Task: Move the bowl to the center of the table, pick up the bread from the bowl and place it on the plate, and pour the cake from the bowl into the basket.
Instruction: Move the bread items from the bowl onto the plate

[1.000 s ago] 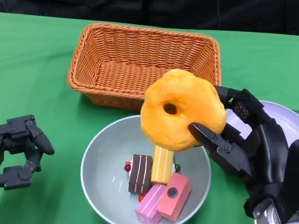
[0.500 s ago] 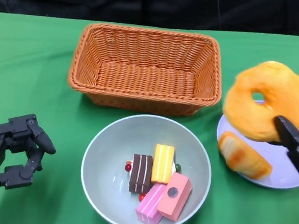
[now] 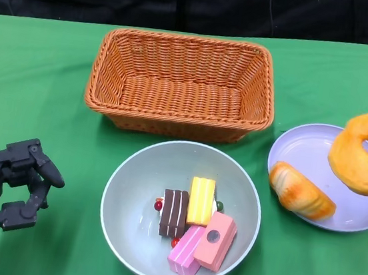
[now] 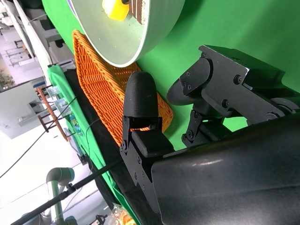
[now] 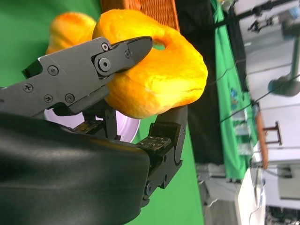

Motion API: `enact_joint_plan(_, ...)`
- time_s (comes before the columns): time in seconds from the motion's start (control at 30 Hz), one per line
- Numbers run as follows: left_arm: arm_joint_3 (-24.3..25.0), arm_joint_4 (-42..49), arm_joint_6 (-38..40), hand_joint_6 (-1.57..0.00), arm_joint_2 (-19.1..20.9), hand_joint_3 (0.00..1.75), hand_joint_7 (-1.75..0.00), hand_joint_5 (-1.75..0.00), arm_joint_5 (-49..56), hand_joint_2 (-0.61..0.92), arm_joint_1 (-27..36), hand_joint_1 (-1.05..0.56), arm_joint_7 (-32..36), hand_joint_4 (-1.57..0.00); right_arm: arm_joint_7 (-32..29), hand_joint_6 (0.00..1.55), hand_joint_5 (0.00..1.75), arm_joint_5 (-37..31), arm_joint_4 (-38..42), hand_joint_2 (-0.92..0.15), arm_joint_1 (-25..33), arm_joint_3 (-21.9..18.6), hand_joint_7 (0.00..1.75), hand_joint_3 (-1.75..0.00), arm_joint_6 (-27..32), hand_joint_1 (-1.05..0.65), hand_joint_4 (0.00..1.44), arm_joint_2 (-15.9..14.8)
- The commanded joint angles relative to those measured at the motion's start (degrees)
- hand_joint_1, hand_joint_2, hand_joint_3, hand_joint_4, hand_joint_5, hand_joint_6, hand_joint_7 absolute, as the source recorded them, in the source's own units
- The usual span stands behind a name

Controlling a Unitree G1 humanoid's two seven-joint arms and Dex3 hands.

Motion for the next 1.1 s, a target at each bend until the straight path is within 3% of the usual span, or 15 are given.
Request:
enact_joint_plan(0.03,0.4,0.6,-0.8,-0.77,1.2,1.08,-1.35,-1.65,0.4,0.56,-0.6,0.03,1.1,-0.82,-0.2,0.52,1.41,0.1,2.0,-0.92,-1.2,-1.0,1.16,-0.19,-0.5,-0.16,0.63,-2.0)
enact_joint_plan(0.2,0.4,0.3,-0.4,-0.77,1.2,1.10,-1.35,-1.65,0.5,0.56,-0.5,0.03,1.2,-0.80,-0.3,0.57,1.39,0.5,4.8,-0.92,-2.6,-1.3,1.11,-0.19,0.6,-0.17,0.64,-3.2)
enact_joint_plan(0.37,0.5,1.2,-1.5,-0.77,1.3,1.10,-1.35,-1.64,0.5,0.55,-0.7,0.04,1.1,-0.80,1.6,0.62,1.35,2.7,13.4,-0.92,-6.6,-3.1,1.16,-0.18,-1.0,-0.15,0.70,-4.5)
enact_joint_plan(1.1,0.5,0.9,-1.7,-0.79,1.5,1.10,-1.34,-1.64,0.6,0.54,-0.4,0.00,1.4,-0.82,-0.4,0.60,1.22,1.6,30.8,-0.92,-15.6,-3.2,1.04,-0.16,-2.9,-0.16,0.69,-6.4)
